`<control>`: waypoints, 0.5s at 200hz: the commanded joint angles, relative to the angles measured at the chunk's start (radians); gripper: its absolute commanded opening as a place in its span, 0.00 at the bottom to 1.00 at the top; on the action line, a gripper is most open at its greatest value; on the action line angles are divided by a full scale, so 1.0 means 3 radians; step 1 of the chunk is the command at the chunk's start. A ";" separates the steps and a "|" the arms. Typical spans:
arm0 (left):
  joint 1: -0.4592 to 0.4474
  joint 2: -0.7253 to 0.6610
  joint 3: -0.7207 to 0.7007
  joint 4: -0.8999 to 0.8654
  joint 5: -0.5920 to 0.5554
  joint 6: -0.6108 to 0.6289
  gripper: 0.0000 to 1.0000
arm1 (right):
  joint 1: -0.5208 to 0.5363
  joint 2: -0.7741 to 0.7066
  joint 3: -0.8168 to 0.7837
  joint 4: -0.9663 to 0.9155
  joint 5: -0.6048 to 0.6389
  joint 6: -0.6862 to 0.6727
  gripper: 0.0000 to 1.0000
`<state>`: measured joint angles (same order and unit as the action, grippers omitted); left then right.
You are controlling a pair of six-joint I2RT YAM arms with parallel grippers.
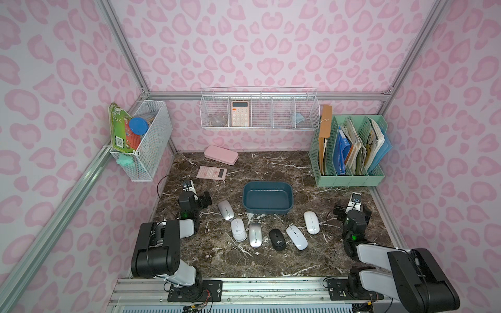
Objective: Take out the mouse from the storage box
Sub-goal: Reset both arms
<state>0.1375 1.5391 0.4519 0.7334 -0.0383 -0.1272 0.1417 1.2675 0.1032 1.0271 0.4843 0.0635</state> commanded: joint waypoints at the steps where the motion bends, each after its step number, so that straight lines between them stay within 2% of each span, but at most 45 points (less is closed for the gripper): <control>1: 0.0002 -0.0016 0.0009 -0.0028 0.0033 0.0030 1.00 | -0.0067 0.0173 -0.0021 0.0920 -0.0282 -0.0195 1.00; 11: 0.0002 -0.0017 0.0012 -0.0026 0.0031 0.0032 0.99 | -0.0187 0.0325 -0.0082 0.1151 -0.0554 -0.0127 1.00; 19: 0.0003 -0.0017 0.0010 -0.0022 0.0032 0.0030 0.99 | -0.0316 0.0607 -0.0162 0.1584 -0.0784 -0.0033 1.00; 33: -0.0002 -0.0017 0.0012 -0.0026 0.0028 0.0031 1.00 | -0.0347 0.1210 -0.0214 0.2512 -0.0758 -0.0081 1.00; 36: -0.0003 -0.0017 0.0012 -0.0026 0.0030 0.0034 1.00 | -0.0329 0.1142 -0.0196 0.2384 -0.0782 -0.0092 1.00; 48: -0.0001 -0.0017 0.0011 -0.0030 0.0027 0.0030 0.99 | -0.0334 0.0757 0.0091 0.1188 -0.1039 -0.0087 1.00; 60: -0.0003 -0.0017 0.0010 -0.0028 0.0031 0.0034 1.00 | -0.0329 0.1082 0.0116 0.1702 -0.1116 -0.0201 1.00; 75: -0.0003 0.0011 0.0056 -0.0074 0.0076 0.0056 0.99 | -0.0337 0.0841 0.0293 0.0933 -0.1051 -0.0092 1.00; 89: -0.0003 0.0018 0.0063 -0.0083 0.0090 0.0050 1.00 | -0.0339 0.1035 0.0152 0.1533 -0.1090 -0.0158 1.00; 100: -0.0003 0.0018 0.0067 -0.0095 0.0091 0.0050 0.99 | -0.0339 0.0930 0.0181 0.1312 -0.1087 -0.0145 1.00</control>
<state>0.1364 1.5410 0.4641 0.7177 -0.0273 -0.1246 0.0387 1.5597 0.1600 1.4330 0.1894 0.0257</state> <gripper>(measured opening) 0.994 0.997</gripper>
